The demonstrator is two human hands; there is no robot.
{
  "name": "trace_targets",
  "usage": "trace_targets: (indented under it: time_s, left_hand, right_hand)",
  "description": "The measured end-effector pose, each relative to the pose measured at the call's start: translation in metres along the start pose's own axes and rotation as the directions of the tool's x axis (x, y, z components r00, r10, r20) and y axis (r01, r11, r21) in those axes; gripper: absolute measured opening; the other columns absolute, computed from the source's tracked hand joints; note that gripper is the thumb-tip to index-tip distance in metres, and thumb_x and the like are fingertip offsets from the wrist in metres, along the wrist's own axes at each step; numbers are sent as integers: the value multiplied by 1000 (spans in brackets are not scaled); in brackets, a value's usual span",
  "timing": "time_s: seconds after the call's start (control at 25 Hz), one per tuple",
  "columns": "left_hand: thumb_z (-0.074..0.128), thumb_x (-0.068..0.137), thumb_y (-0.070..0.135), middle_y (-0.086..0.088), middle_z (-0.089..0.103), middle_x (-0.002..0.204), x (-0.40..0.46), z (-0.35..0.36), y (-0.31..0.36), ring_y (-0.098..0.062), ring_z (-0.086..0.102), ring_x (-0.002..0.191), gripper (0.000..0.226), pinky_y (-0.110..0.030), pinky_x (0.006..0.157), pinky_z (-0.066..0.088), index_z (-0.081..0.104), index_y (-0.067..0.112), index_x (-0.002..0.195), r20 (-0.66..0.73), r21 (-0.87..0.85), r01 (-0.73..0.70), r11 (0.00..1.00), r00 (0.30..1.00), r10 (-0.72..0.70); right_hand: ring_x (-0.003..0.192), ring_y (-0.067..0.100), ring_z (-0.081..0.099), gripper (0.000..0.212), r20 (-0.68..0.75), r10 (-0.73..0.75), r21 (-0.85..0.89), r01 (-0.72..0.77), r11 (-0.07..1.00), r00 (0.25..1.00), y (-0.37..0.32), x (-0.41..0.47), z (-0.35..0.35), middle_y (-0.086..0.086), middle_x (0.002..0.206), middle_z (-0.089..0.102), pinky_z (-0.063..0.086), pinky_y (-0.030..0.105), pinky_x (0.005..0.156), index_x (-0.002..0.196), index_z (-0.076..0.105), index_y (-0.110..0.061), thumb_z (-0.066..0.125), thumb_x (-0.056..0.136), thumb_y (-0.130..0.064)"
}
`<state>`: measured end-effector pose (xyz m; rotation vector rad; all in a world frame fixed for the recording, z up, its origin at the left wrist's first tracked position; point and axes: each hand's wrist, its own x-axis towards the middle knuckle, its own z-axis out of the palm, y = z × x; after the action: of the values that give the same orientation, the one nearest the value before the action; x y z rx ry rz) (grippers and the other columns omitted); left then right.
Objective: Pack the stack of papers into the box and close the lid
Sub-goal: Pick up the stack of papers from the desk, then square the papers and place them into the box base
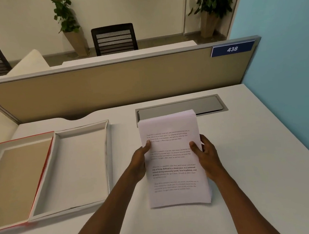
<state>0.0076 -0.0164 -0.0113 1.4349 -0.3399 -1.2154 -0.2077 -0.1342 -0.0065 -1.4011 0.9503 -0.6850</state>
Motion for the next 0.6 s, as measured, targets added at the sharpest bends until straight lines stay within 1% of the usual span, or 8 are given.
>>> trace_targets:
  time_s: [0.08,0.16,0.24,0.32,0.4,0.48,0.56,0.6]
  left_hand:
    - [52,96,51,-6,75,117,-9,10,5,-33,72,107,46,-49,85,61,60,19,128,-20,73,-135,988,990,137]
    - [51,92,57,1,76,112,-21,19,12,-26,75,100,47,-42,77,64,60,24,125,-40,143,-274,951,959,282]
    - [49,92,57,3,74,113,-32,25,17,-24,75,98,45,-42,75,64,59,28,125,-61,195,-383,903,914,401]
    - [47,94,54,4,72,114,-41,28,18,-23,74,98,39,-40,74,64,57,32,125,-58,245,-468,849,867,495]
    - [46,97,47,4,70,115,-46,30,13,-22,73,100,33,-41,75,65,56,32,125,-41,272,-518,811,836,548]
    - [45,98,42,3,69,116,-51,29,5,-22,71,104,35,-45,78,64,54,28,129,-19,283,-540,792,823,568]
    - [48,96,48,6,68,120,-55,28,0,-21,69,109,48,-45,81,64,50,24,138,-6,300,-541,786,823,569]
    - [52,92,53,10,67,122,-57,26,-3,-20,68,111,56,-42,82,63,47,26,141,-3,318,-541,779,821,571]
  right_hand:
    - [88,22,77,29,-21,-53,-3,53,999,998,-7,-3,-3,4,113,74,65,47,72,124,56,-28,60,97,-35]
    - [89,19,76,23,-18,-112,-25,112,993,994,-15,-5,-7,-4,109,72,65,43,72,119,55,-36,58,97,-41]
    - [92,15,73,20,6,-153,-35,153,988,988,-22,-8,-9,-13,105,69,65,38,72,115,50,-47,54,95,-46]
    - [97,11,71,21,1,-175,-16,175,985,985,-24,-13,-7,-18,104,66,64,33,72,114,45,-57,51,97,-45]
    - [100,7,68,26,-3,-185,10,185,983,983,-23,-19,-5,-22,106,65,62,27,72,115,43,-62,49,100,-42]
    - [102,7,67,29,3,-184,40,184,982,983,-19,-26,-2,-21,107,65,61,24,72,116,44,-64,49,100,-40]
    - [104,11,67,33,-1,-203,82,202,976,979,-14,-30,-2,-14,111,67,62,26,74,122,47,-56,53,96,-37]
    - [105,13,68,36,-20,-221,102,222,970,975,-12,-31,-2,-9,113,67,62,29,75,126,49,-49,56,93,-34]
